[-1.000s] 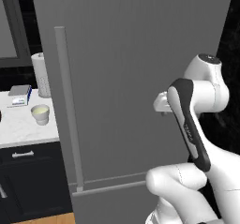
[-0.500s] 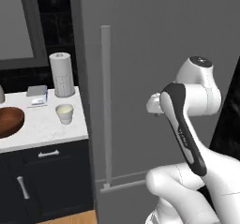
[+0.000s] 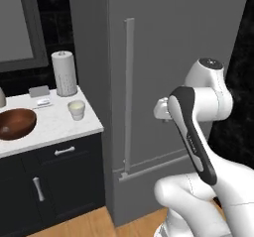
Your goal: Grab a lemon wedge from the fridge and one ice cube from the ice bowl, and put them in the glass of lemonade.
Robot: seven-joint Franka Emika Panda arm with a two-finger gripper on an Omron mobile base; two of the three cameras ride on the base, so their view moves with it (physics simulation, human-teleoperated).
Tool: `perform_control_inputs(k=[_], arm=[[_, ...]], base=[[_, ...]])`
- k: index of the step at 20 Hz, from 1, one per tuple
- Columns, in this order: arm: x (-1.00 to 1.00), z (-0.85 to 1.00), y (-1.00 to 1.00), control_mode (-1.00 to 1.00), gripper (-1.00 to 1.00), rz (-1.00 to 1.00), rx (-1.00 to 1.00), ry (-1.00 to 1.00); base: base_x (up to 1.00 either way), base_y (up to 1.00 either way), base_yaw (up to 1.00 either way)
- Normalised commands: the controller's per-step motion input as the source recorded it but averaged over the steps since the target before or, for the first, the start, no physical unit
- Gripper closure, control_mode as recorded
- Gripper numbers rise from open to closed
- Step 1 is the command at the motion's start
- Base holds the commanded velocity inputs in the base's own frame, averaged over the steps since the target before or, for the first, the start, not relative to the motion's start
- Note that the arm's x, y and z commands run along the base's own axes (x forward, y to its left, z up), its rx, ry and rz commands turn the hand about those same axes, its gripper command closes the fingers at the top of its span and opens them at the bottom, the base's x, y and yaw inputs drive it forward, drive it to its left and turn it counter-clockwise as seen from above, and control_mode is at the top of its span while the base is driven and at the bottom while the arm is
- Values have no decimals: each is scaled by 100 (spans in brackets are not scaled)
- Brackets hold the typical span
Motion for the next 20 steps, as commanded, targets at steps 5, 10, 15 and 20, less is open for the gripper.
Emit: perform_control_inputs(k=[5, 10, 15, 20], arm=[[0, 0, 0, 100, -100, 0, 0, 0], [0, 0, 0, 100, -100, 0, 0, 0], [0, 0, 0, 100, -100, 0, 0, 0], [0, 0, 0, 100, -100, 0, 0, 0]], base=[[-12, 94, -15], [-17, 23, -23], [-30, 1, -23], [-57, 0, -18]])
